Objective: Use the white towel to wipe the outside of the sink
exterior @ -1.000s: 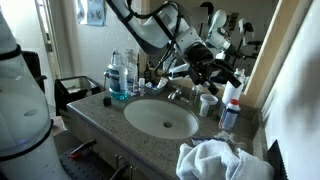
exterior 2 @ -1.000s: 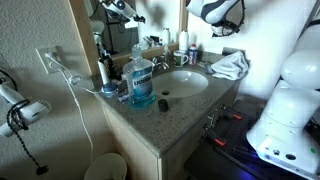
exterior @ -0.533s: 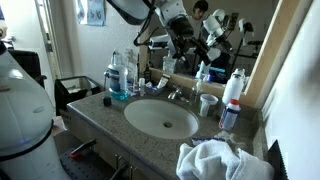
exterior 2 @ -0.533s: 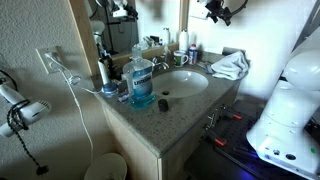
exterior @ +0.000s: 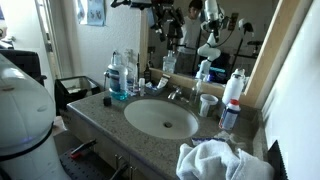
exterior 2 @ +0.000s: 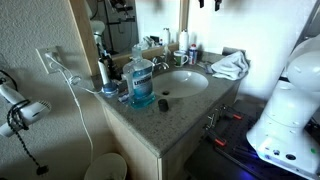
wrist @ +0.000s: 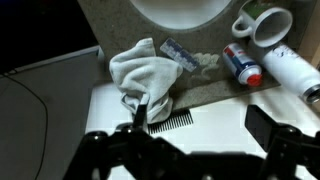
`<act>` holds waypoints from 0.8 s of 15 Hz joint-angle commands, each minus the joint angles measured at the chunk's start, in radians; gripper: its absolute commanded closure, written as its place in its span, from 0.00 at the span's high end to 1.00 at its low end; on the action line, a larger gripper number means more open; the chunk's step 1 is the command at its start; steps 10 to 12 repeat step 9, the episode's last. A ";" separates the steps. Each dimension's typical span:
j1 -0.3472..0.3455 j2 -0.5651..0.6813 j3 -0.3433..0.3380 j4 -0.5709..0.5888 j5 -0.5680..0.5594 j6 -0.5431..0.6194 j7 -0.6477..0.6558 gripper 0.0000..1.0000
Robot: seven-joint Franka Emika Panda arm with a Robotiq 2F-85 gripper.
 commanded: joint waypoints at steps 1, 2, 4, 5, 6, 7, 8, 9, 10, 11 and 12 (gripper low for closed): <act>0.006 -0.024 0.020 0.030 0.164 0.027 -0.136 1.00; 0.006 -0.024 0.028 0.038 0.206 0.022 -0.169 1.00; 0.001 -0.022 0.051 0.050 0.268 0.006 -0.217 1.00; -0.002 -0.021 0.063 0.055 0.291 0.001 -0.232 1.00; -0.006 -0.021 0.073 0.058 0.307 -0.004 -0.243 1.00; -0.008 -0.022 0.084 0.060 0.323 -0.007 -0.249 1.00; -0.009 -0.023 0.095 0.060 0.333 -0.011 -0.250 1.00; -0.011 -0.025 0.105 0.060 0.339 -0.014 -0.254 1.00; -0.011 -0.025 0.105 0.060 0.339 -0.014 -0.254 1.00; -0.011 -0.025 0.105 0.060 0.339 -0.014 -0.254 1.00; -0.011 -0.025 0.105 0.060 0.339 -0.014 -0.254 1.00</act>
